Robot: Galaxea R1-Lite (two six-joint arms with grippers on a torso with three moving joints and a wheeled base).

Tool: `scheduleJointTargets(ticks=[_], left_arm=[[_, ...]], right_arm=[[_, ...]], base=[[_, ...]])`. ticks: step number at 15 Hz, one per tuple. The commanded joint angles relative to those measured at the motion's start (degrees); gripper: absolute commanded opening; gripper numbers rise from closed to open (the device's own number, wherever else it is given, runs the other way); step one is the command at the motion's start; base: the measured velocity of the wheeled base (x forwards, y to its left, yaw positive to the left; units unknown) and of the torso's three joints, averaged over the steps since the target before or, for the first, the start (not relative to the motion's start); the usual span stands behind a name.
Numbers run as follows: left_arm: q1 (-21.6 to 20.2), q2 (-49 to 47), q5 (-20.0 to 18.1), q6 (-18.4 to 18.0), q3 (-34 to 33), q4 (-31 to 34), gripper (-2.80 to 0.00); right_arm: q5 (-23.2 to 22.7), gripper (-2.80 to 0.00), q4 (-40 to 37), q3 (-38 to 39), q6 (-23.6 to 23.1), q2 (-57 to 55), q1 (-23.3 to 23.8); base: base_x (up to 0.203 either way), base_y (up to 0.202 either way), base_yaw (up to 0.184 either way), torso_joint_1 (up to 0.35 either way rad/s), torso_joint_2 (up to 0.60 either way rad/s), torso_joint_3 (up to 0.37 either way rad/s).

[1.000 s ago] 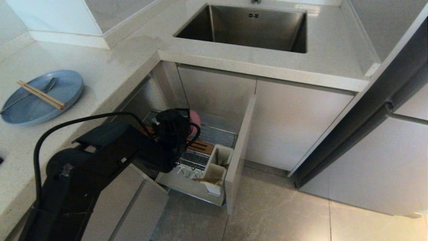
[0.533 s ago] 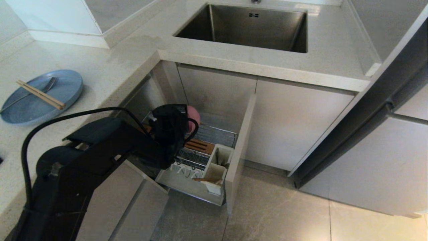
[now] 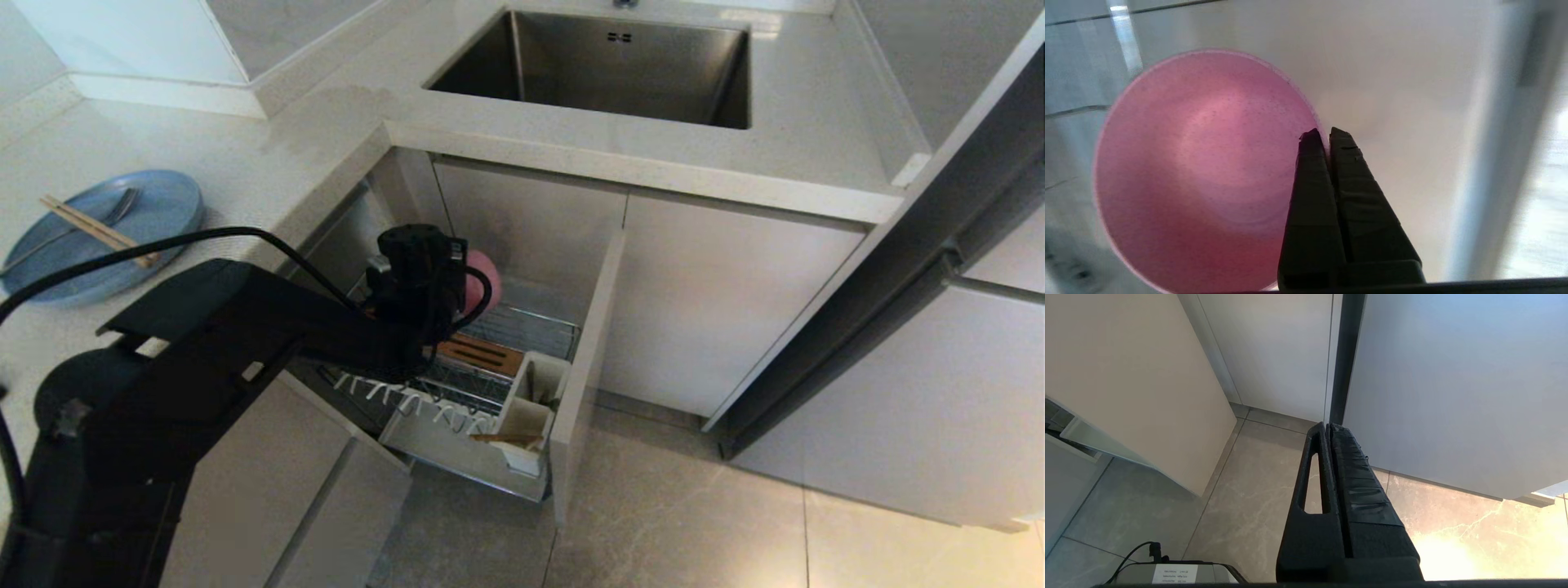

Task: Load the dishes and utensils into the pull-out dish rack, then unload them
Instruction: Pick up the bowl and place it in the cupboard

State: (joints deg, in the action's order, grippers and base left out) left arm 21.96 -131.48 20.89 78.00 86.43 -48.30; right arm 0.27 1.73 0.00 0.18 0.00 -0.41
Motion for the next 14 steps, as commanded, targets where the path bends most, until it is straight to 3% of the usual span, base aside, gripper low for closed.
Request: scheduleJointTargets(ticks=[1,3,5,7,14], left_arm=[[0.2,1.7,0.3,0.4,-0.7,-1.8,-2.80],[0.3,1.2,1.5,0.0,-2.8,-10.9,-2.80],[0.4,0.7,1.5,-3.1,-6.4,-23.3,-2.80],[0.4,0.2,-0.7,-5.0,-10.3,-32.2,-2.80],[1.0,0.3,-2.2,-5.4,-11.5,-32.8,-2.80]], right_arm=[[0.0,-2.80,0.0,0.4,0.0,0.0,0.0],[0.0,-2.80,0.0,0.4,0.0,0.0,0.0],[0.0,-2.80,0.0,0.4,0.0,0.0,0.0],[0.0,-2.80,0.0,0.5,0.0,0.0,0.0],[0.0,-2.80,0.0,0.4,0.0,0.0,0.0]], base=[[0.000,0.000,0.000,0.000,0.00,0.000],[0.000,0.000,0.000,0.000,0.00,0.000],[0.000,0.000,0.000,0.000,0.00,0.000],[0.000,0.000,0.000,0.000,0.00,0.000],[0.000,0.000,0.000,0.000,0.00,0.000]])
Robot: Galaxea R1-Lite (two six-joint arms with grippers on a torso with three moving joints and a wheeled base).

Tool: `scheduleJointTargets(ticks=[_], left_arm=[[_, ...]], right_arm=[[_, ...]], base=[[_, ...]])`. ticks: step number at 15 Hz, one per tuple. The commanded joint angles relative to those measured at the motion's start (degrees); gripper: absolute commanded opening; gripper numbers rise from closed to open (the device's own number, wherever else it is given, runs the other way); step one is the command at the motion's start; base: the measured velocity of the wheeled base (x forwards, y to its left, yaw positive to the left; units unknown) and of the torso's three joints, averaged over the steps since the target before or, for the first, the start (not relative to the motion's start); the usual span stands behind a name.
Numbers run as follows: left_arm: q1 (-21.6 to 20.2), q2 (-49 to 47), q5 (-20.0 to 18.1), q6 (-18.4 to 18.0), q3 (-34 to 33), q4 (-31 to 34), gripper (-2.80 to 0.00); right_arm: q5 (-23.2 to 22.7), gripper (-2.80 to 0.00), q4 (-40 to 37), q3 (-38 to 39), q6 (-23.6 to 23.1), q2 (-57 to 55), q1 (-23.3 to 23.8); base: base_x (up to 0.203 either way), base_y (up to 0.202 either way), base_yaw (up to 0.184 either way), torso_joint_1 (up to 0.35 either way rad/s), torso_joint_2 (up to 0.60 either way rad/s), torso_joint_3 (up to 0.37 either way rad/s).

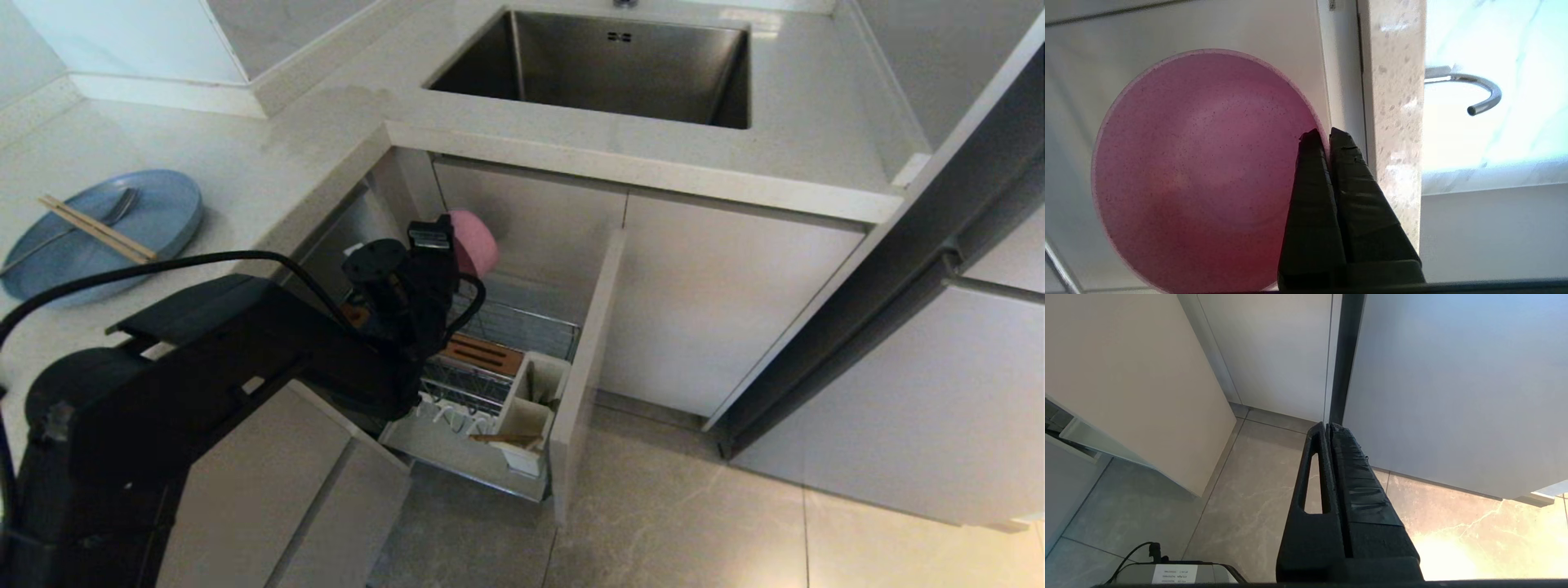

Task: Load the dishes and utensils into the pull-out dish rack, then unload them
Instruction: Pick up the bowl and place it in the cupboard

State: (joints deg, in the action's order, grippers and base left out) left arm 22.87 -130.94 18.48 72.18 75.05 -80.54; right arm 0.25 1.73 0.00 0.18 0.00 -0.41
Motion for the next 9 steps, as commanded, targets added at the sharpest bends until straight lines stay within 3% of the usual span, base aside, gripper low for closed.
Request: scheduleJointTargets(ticks=[1,9], left_arm=[[0.1,-0.4,0.1,0.5,0.0,-0.5,-2.80],[0.6,0.6,0.8,0.7,0.2,8.6,-2.80]], right_arm=[[0.0,-2.80,0.0,0.5,0.0,0.0,0.0],[0.0,-2.80,0.0,0.4,0.0,0.0,0.0]], base=[[0.000,0.000,0.000,0.000,0.00,0.000],[0.000,0.000,0.000,0.000,0.00,0.000]])
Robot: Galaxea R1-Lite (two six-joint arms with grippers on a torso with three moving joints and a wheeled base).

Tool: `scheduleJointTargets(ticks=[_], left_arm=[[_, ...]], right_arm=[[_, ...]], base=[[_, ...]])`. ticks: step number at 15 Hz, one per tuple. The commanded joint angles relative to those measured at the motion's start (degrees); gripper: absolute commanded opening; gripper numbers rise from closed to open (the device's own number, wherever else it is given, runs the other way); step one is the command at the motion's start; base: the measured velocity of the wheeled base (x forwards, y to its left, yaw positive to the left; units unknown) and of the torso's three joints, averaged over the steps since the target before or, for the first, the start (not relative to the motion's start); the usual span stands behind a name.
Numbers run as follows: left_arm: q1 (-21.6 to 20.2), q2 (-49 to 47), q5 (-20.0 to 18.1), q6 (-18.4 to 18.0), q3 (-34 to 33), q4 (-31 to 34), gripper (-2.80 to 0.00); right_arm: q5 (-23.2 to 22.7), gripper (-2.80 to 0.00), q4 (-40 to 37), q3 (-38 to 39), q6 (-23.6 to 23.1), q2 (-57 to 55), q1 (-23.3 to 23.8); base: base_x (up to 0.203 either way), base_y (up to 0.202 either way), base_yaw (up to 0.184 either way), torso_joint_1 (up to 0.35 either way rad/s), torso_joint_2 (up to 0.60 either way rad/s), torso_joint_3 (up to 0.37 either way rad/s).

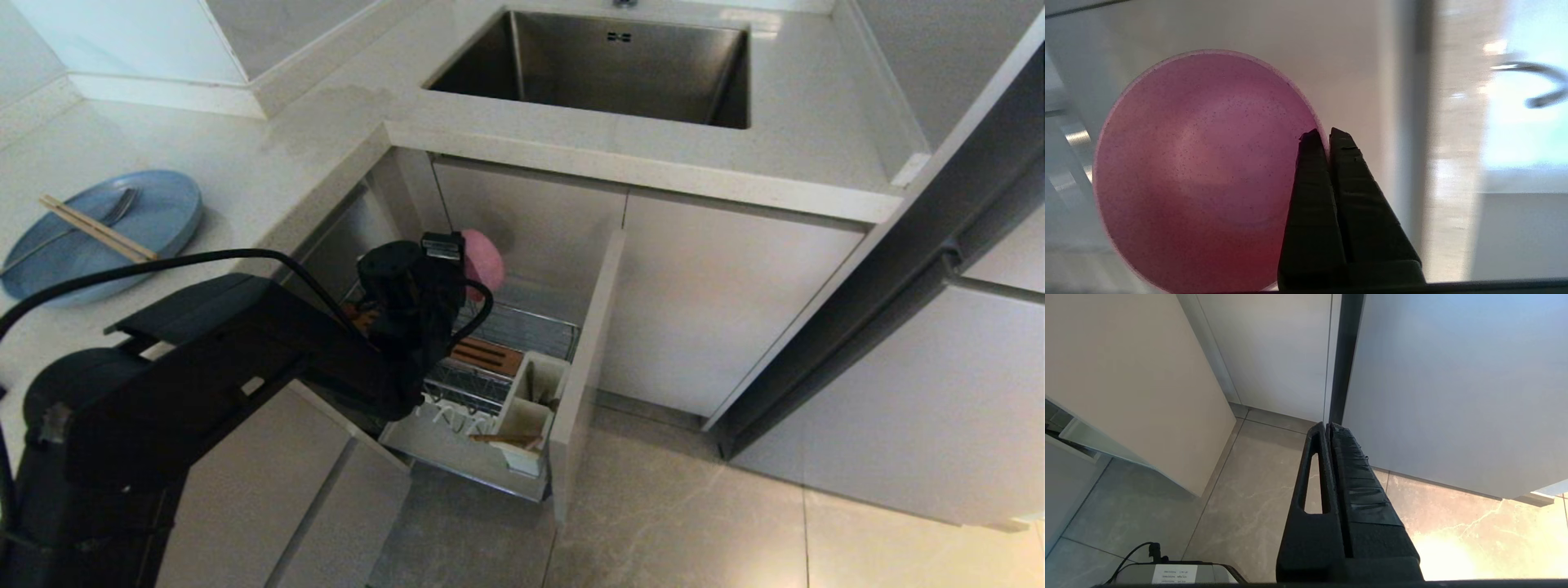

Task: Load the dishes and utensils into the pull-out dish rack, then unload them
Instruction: Pick up the bowl and place it in the cupboard

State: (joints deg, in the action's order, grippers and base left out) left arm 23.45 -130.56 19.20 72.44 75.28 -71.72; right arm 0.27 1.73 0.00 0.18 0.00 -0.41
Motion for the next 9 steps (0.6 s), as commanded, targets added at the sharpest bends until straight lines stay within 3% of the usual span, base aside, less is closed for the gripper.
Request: scheduleJointTargets(ticks=[1,5,9], left_arm=[[0.0,0.4,0.2,0.5,0.4,2.2,-2.80],[0.0,-0.3,3.0,3.1,4.3,9.0,-2.80],[-0.2,-2.0,3.7,7.0,5.4,9.5,-2.80]], right_arm=[[0.0,-2.80,0.0,0.4,0.0,0.0,0.0],[0.0,-2.80,0.0,0.4,0.0,0.0,0.0],[0.0,-2.80,0.0,0.5,0.0,0.0,0.0]], base=[[0.000,0.000,0.000,0.000,0.00,0.000],[0.000,0.000,0.000,0.000,0.00,0.000],[0.000,0.000,0.000,0.000,0.00,0.000]])
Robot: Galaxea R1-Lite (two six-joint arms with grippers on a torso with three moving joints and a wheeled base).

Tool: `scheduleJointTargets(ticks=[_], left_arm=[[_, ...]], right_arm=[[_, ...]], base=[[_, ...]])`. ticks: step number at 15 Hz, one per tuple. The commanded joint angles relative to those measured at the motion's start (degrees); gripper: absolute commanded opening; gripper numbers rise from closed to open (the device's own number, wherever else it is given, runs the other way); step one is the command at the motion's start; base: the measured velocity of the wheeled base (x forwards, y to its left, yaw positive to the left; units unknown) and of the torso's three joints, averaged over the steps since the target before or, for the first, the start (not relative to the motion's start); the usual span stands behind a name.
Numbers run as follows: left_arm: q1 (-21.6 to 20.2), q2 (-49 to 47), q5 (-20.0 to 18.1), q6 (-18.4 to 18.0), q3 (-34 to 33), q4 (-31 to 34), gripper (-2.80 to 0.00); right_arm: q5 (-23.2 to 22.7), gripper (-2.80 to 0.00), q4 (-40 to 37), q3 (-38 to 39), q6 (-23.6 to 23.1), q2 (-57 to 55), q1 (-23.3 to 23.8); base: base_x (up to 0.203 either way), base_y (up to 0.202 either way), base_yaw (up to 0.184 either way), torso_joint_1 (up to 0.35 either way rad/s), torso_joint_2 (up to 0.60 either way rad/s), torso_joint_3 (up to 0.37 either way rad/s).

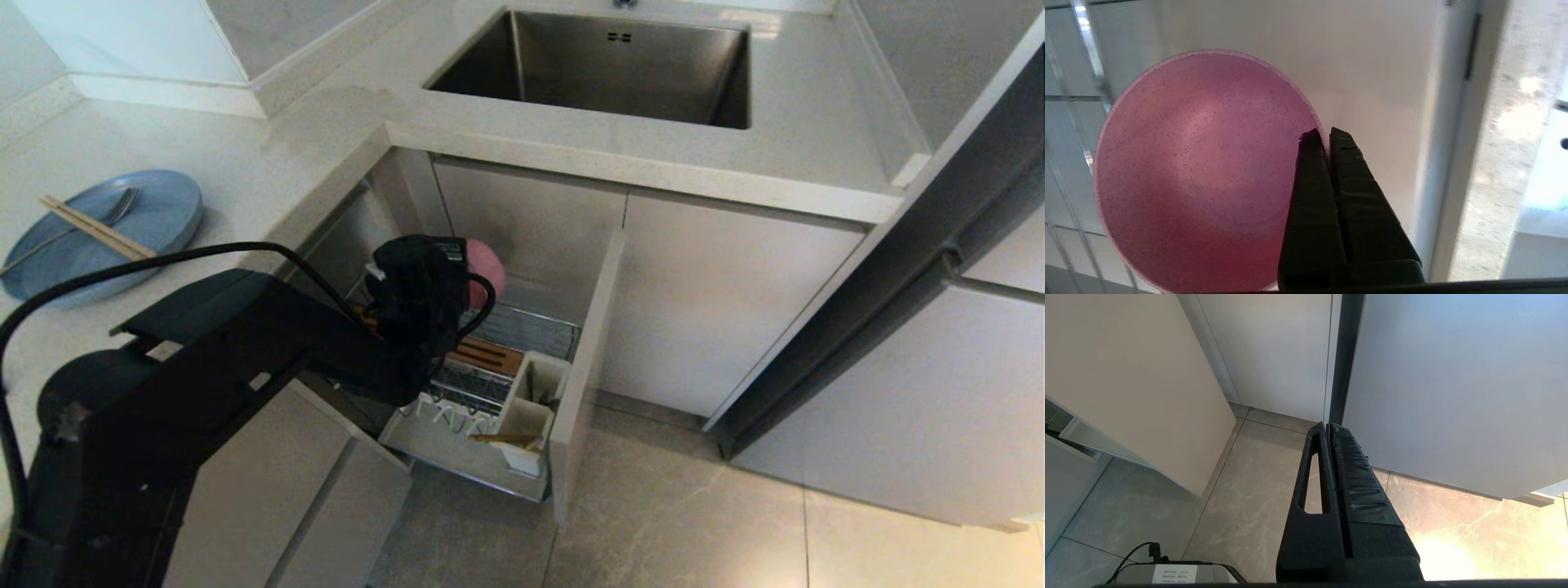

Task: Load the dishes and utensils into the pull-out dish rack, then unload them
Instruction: Pick up the bowl and place it in the cupboard

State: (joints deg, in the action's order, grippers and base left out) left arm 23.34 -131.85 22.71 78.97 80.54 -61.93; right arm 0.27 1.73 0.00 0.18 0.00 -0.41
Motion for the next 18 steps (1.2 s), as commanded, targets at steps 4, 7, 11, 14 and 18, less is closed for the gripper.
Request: scheduleJointTargets(ticks=[4,7,11,14,18], left_arm=[[-0.1,-2.9,0.1,1.1,1.0,-0.3,-2.80],[-0.5,-4.9,0.1,1.1,1.9,-0.4,-2.80],[-0.9,-6.1,0.0,1.8,2.5,-0.5,-2.80],[-0.9,-6.4,0.2,1.9,2.3,-0.3,-2.80],[-0.8,-5.9,0.4,2.0,1.9,-0.3,-2.80]], right_arm=[[0.0,-2.80,0.0,0.4,0.0,0.0,0.0],[0.0,-2.80,0.0,0.5,0.0,0.0,0.0],[0.0,-2.80,0.0,0.5,0.0,0.0,0.0],[0.0,-2.80,0.0,0.4,0.0,0.0,0.0],[0.0,-2.80,0.0,0.4,0.0,0.0,0.0]], base=[[0.000,0.000,0.000,0.000,0.00,0.000],[0.000,0.000,0.000,0.000,0.00,0.000],[0.000,0.000,0.000,0.000,0.00,0.000],[0.000,0.000,0.000,0.000,0.00,0.000],[0.000,0.000,0.000,0.000,0.00,0.000]])
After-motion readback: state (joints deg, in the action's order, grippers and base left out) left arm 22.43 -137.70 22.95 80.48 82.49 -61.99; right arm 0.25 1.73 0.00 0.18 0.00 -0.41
